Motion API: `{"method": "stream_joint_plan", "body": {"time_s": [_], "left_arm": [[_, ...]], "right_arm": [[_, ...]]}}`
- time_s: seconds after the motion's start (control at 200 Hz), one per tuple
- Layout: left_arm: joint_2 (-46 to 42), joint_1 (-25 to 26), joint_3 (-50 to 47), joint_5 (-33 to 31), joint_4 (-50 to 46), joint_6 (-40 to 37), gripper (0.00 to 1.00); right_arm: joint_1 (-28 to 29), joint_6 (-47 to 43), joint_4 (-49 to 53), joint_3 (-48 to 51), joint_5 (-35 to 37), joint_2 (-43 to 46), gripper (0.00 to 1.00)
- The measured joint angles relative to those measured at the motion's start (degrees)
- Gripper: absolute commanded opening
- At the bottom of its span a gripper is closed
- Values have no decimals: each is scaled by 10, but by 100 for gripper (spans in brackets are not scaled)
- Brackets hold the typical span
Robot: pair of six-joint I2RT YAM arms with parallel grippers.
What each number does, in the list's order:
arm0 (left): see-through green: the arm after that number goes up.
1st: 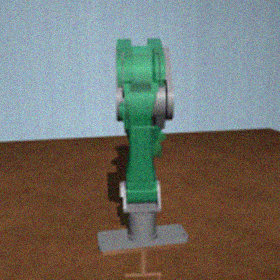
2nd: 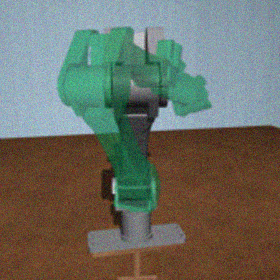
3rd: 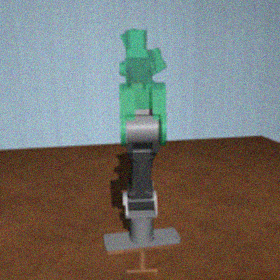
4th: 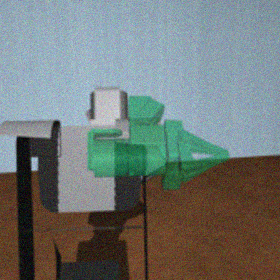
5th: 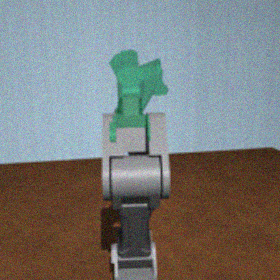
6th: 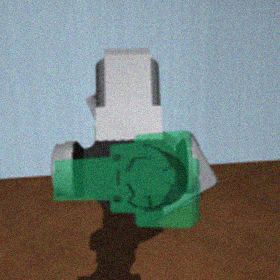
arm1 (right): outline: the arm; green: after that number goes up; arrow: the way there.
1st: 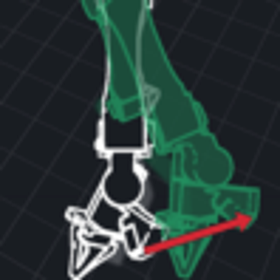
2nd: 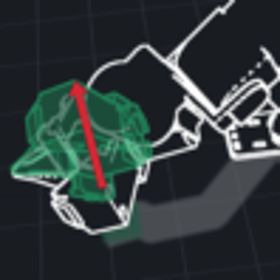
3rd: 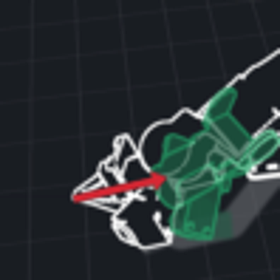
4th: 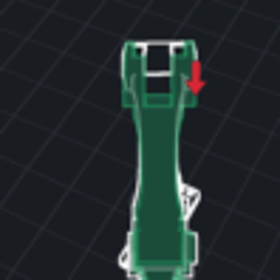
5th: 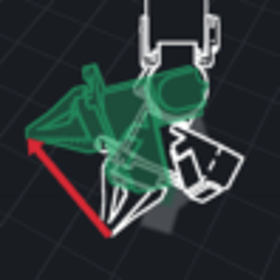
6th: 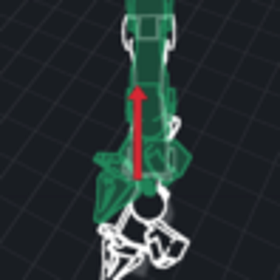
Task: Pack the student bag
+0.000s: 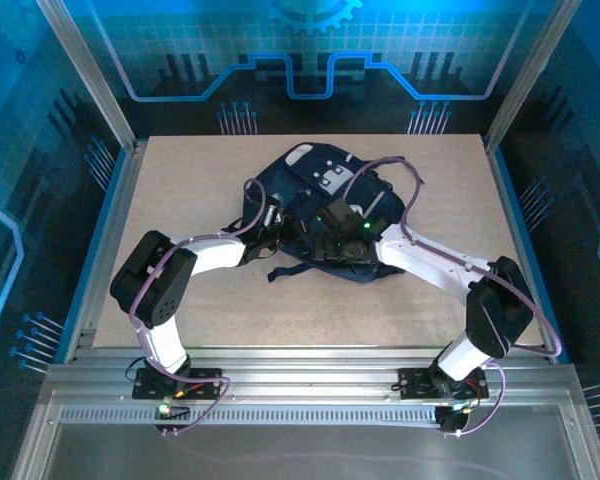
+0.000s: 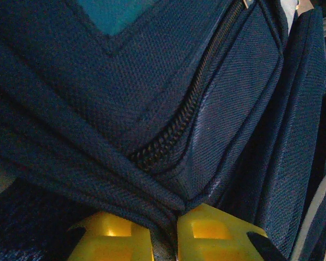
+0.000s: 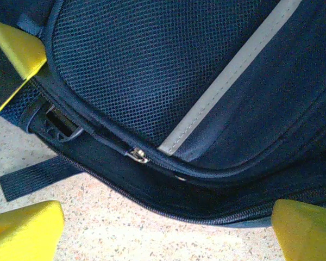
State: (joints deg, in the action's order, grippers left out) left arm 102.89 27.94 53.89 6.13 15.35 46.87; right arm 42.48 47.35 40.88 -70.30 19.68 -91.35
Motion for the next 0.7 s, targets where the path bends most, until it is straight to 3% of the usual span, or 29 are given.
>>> {"method": "stream_joint_plan", "body": {"time_s": [0.42,0.56,0.7], "left_arm": [[-4,-1,0,-12,-11,-6,0],[-4,-1,5,-16,-18,-13,0],[-4,-1,22,-11,-36,-22,0]], "right_arm": [[10,6,-41,-90,86,-159,97],[18,11,-43,-86,119,-162,96],[20,12,-63,-17,139,-131,95]]}}
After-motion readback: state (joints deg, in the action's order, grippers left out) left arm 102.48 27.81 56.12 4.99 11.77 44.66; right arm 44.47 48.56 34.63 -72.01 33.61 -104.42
